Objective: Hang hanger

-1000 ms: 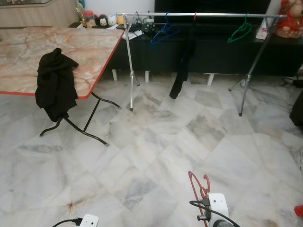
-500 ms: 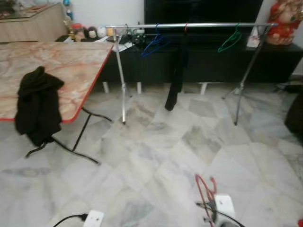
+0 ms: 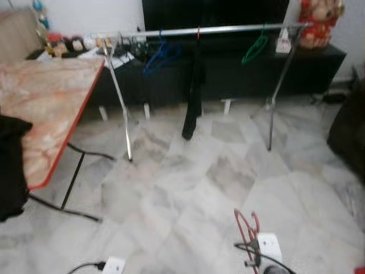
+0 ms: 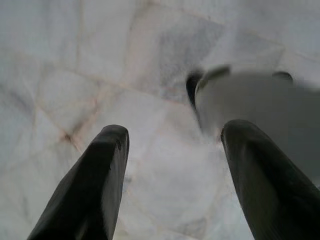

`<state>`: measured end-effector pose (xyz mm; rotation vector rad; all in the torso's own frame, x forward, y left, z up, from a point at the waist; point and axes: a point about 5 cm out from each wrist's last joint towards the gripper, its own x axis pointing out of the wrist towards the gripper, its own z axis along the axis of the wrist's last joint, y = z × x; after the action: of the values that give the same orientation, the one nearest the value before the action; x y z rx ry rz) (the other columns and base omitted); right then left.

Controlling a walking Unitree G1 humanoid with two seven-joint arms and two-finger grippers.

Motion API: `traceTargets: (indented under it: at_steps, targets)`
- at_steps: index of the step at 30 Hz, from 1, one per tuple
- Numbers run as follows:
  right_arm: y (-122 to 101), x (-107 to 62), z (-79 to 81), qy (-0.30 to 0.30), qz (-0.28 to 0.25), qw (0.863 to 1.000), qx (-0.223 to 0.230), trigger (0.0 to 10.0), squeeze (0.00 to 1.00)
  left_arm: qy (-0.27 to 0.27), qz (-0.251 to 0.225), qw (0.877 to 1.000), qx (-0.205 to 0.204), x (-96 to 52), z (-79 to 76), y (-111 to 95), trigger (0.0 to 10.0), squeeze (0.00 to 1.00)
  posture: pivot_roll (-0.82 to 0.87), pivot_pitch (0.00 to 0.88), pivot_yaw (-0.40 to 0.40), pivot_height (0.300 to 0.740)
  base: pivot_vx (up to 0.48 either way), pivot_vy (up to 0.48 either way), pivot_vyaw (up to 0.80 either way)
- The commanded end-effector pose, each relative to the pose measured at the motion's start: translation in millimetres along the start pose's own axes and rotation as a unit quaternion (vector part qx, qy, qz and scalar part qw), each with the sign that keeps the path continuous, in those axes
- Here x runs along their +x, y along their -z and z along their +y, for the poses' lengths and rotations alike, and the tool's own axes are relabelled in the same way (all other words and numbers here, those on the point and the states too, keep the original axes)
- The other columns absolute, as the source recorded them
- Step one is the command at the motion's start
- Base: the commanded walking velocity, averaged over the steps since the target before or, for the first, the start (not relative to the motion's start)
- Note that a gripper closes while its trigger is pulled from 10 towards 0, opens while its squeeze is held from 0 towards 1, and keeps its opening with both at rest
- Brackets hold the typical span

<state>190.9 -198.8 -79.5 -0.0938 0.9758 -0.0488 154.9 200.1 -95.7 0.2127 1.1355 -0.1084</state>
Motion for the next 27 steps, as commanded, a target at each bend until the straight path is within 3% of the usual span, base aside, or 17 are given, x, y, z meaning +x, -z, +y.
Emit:
traceTargets:
  at_steps: [1, 27]
  targets:
    - [3.4, -0.1, 6.8, -0.010, 0.007, 1.000, -0.004, 10.0, 0.00, -0.004, 0.006, 1.000, 0.004, -0.6, 3.9, 2.4, 10.0, 0.00, -0.09, 0.000, 0.010, 0.727, 0.435, 0.000, 0.00]
    - [5.2, -0.6, 6.8, -0.009, 0.003, 1.000, -0.006, 10.0, 0.00, -0.012, 0.011, 1.000, -0.012, -1.6, 6.7, 9.7, 10.0, 0.00, -0.10, 0.000, 0.011, 0.727, 0.435, 0.000, 0.00]
